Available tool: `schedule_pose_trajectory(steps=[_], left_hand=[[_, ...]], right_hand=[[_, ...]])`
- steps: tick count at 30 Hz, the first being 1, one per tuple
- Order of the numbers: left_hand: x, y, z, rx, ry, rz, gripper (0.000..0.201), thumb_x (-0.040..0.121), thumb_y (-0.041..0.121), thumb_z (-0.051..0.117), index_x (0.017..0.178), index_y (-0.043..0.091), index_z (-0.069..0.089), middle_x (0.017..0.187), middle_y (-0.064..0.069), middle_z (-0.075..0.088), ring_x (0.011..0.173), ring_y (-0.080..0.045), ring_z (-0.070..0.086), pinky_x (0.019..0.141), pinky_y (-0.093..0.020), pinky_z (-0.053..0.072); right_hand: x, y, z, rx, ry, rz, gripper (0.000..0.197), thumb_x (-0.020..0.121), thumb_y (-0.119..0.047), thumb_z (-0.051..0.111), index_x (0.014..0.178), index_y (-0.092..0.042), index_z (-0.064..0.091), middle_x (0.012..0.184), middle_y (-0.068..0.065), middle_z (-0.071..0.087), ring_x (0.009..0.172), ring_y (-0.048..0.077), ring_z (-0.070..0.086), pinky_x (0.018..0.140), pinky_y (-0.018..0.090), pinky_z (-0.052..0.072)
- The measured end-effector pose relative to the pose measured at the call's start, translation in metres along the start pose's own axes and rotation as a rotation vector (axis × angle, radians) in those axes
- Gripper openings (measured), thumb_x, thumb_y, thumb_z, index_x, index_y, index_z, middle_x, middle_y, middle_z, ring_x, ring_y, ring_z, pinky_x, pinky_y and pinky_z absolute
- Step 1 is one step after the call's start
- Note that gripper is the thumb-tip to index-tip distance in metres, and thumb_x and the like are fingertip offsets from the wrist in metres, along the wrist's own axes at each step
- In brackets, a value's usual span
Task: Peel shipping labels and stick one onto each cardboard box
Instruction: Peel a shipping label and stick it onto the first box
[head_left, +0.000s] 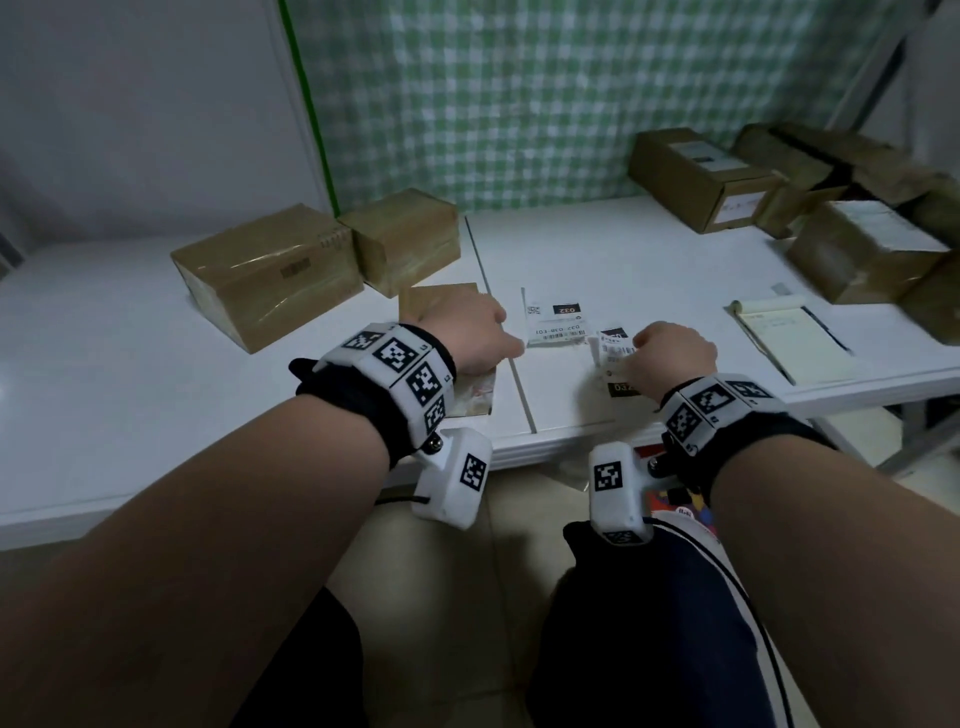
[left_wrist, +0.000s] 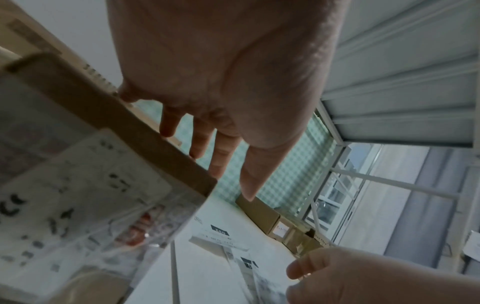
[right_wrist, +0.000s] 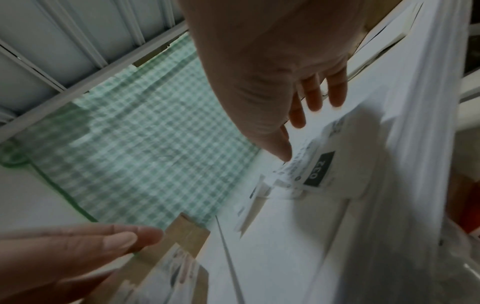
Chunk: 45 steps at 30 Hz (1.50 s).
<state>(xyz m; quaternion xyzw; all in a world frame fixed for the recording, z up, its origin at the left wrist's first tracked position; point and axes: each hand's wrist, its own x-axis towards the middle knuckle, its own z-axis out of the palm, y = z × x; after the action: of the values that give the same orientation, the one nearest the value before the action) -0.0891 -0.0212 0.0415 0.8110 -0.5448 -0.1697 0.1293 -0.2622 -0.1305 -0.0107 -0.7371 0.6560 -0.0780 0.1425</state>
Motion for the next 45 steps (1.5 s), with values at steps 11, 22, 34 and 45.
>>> schedule_pose_trajectory(steps=[11,22,34,45], left_hand=[[0.020,0.009,0.020,0.079,-0.039,-0.055,0.049,0.081,0.045,0.059,0.126,0.028,0.056,0.140,-0.002,0.045,0.134,-0.030,0.032,0.109,-0.051,0.025],[0.011,0.016,0.008,-0.181,0.198,0.107,0.025,0.085,0.035,0.059,0.109,0.027,0.064,0.126,-0.001,0.054,0.113,-0.022,0.052,0.098,-0.036,0.038],[-0.016,-0.017,-0.008,-0.800,0.186,0.036,0.029,0.079,-0.003,0.066,0.096,0.020,0.068,0.099,-0.012,0.066,0.088,-0.027,0.065,0.082,-0.033,0.057],[-0.022,-0.071,-0.017,-0.968,0.348,-0.078,0.045,0.082,-0.013,0.057,0.113,0.018,0.065,0.118,-0.003,0.061,0.104,-0.022,0.063,0.086,-0.037,0.056]], right_hand=[[0.005,0.018,0.013,0.121,-0.039,0.053,0.055,0.083,-0.007,0.062,0.134,-0.014,0.043,0.131,0.016,0.042,0.109,0.036,0.055,0.085,0.036,0.045],[0.000,0.000,-0.029,0.721,0.280,-0.051,0.022,0.080,-0.012,0.051,0.093,-0.014,0.070,0.090,0.004,0.069,0.093,0.025,0.064,0.078,0.032,0.053],[-0.040,-0.070,-0.016,1.398,-0.383,-0.087,0.007,0.088,-0.008,0.062,0.083,-0.007,0.057,0.080,0.010,0.066,0.065,0.019,0.063,0.054,0.024,0.054],[-0.052,-0.093,0.008,1.286,-0.642,-0.122,0.006,0.090,-0.009,0.061,0.088,-0.004,0.063,0.071,0.008,0.065,0.051,0.009,0.057,0.050,0.017,0.053]])
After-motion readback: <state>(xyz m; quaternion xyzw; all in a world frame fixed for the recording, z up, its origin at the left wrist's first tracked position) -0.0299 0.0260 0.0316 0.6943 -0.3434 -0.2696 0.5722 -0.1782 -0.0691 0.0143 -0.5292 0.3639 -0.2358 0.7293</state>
